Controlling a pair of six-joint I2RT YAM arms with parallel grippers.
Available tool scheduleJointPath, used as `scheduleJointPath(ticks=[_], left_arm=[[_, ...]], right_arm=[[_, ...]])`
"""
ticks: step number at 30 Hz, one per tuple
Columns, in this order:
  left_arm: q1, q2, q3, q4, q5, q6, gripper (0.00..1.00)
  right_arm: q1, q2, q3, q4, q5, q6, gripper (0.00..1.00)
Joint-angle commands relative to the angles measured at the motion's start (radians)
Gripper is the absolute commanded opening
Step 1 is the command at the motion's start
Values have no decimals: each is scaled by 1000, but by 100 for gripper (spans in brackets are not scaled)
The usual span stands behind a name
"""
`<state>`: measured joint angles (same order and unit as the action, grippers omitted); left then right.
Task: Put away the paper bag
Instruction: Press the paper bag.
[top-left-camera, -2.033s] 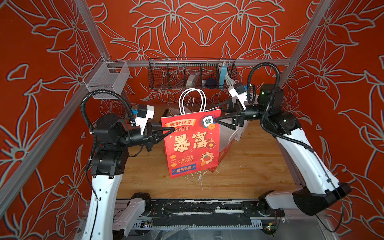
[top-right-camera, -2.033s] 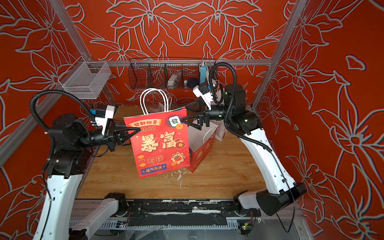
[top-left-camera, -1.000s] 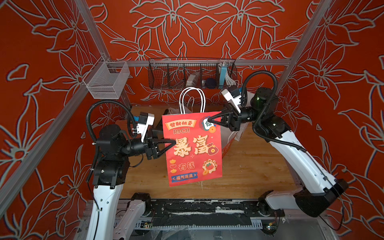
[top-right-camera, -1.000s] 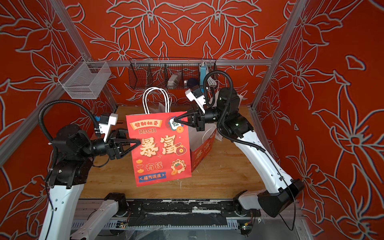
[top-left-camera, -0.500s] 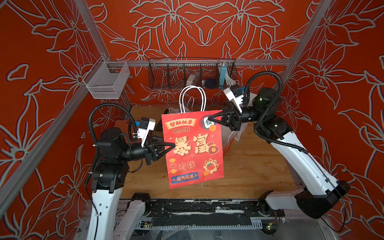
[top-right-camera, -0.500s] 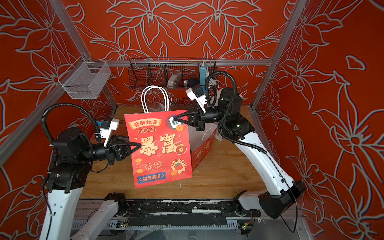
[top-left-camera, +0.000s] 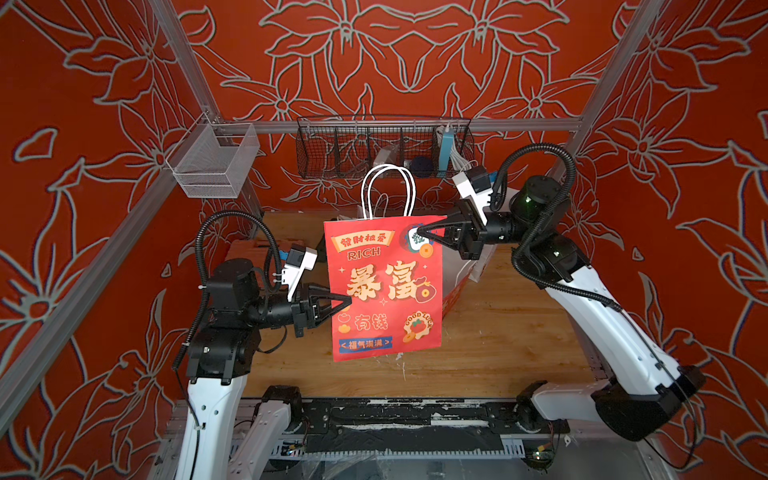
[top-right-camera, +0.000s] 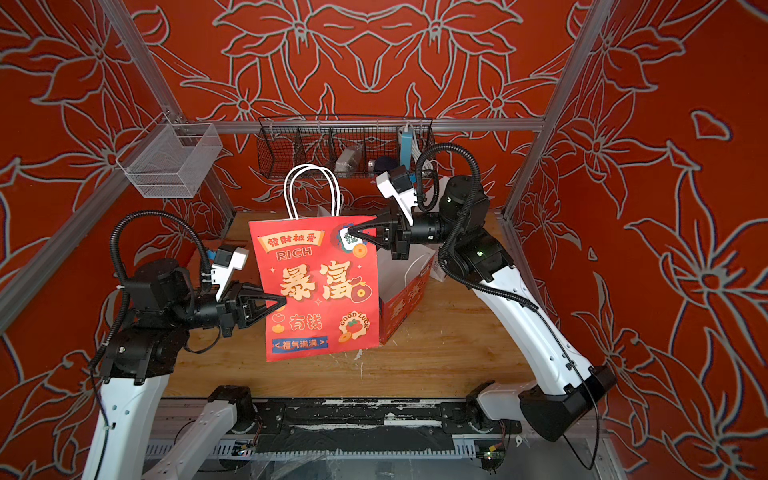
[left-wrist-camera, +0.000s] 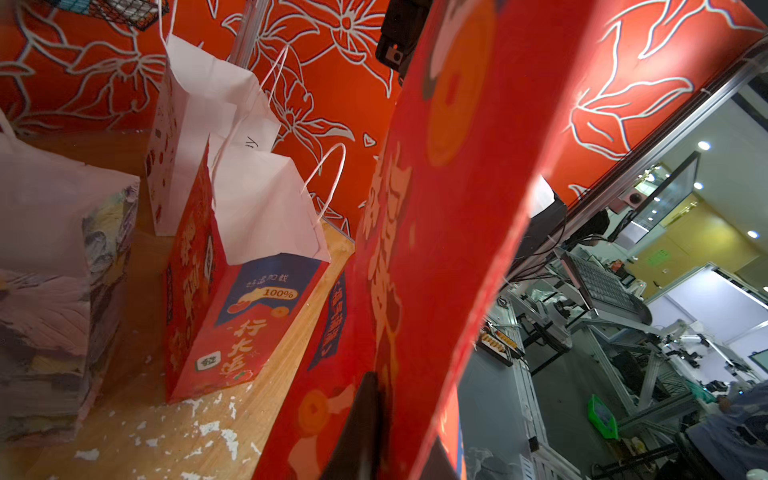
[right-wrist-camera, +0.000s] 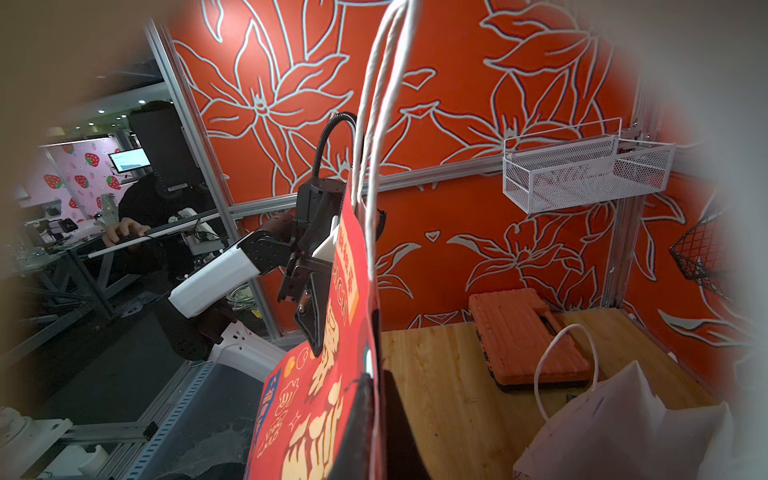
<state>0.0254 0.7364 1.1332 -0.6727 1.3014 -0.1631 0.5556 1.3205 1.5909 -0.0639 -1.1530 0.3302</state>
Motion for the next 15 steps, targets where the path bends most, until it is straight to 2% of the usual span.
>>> scheduleJointPath(ticks=[1, 3, 6, 8, 12, 15], left_arm=[[3, -5, -6, -53, 0, 63, 44], [2, 0, -11, -53, -7, 72, 58], [2, 11, -18, -45, -8, 74, 61], [4, 17, -20, -59, -5, 86, 52], [3, 18, -18, -88, -7, 112, 20], [3, 21, -12, -88, -8, 114, 3]], right_arm=[[0, 0, 38, 30, 39, -29, 0], [-1, 7, 48, 29, 41, -34, 0], [-1, 20, 66, 28, 54, -45, 0], [-1, 30, 83, 22, 68, -55, 0], [-1, 46, 110, 6, 78, -75, 0], [-3, 55, 119, -3, 75, -82, 0]])
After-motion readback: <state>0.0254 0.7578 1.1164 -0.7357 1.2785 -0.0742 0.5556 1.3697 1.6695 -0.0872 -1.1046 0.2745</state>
